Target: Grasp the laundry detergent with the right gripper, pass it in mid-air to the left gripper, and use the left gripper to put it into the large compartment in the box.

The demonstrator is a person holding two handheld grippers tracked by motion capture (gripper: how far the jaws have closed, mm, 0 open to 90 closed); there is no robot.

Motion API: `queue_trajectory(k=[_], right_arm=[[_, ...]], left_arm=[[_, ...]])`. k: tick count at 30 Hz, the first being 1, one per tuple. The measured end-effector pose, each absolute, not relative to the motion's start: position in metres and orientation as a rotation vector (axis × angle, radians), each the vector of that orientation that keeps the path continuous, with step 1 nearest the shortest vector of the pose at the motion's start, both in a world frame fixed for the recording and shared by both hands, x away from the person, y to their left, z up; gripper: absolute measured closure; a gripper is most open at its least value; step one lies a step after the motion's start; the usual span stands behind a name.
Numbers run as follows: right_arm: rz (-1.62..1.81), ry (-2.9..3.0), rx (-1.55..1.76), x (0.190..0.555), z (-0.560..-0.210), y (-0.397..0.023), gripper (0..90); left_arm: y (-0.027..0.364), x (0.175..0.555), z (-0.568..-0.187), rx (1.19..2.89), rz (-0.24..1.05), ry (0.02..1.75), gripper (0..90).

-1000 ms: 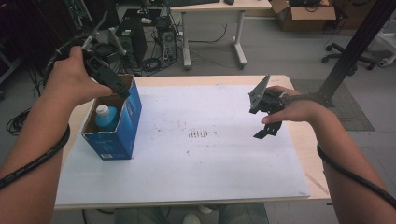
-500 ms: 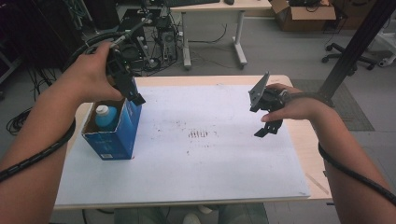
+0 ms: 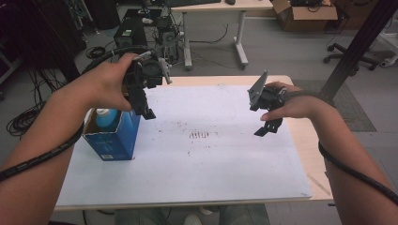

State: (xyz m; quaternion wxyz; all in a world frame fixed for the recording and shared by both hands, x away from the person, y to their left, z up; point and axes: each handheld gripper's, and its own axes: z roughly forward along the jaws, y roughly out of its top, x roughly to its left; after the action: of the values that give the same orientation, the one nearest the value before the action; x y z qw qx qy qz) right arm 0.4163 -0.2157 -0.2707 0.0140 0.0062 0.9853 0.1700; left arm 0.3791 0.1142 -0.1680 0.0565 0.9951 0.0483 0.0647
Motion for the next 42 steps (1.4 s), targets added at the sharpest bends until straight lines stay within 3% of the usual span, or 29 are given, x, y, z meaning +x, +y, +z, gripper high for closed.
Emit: queue_trajectory(k=[16, 42], right_arm=[[0.497, 3.085, -0.006, 0.419, -0.273, -0.208, 3.2], [0.420, 3.124, -0.035, 0.422, -0.273, -0.201, 3.2]], left_arm=[[0.085, 0.373, -0.199, 3.093, 0.129, -0.080, 0.1], [0.091, 0.397, -0.226, 3.074, 0.044, 0.025, 0.1]])
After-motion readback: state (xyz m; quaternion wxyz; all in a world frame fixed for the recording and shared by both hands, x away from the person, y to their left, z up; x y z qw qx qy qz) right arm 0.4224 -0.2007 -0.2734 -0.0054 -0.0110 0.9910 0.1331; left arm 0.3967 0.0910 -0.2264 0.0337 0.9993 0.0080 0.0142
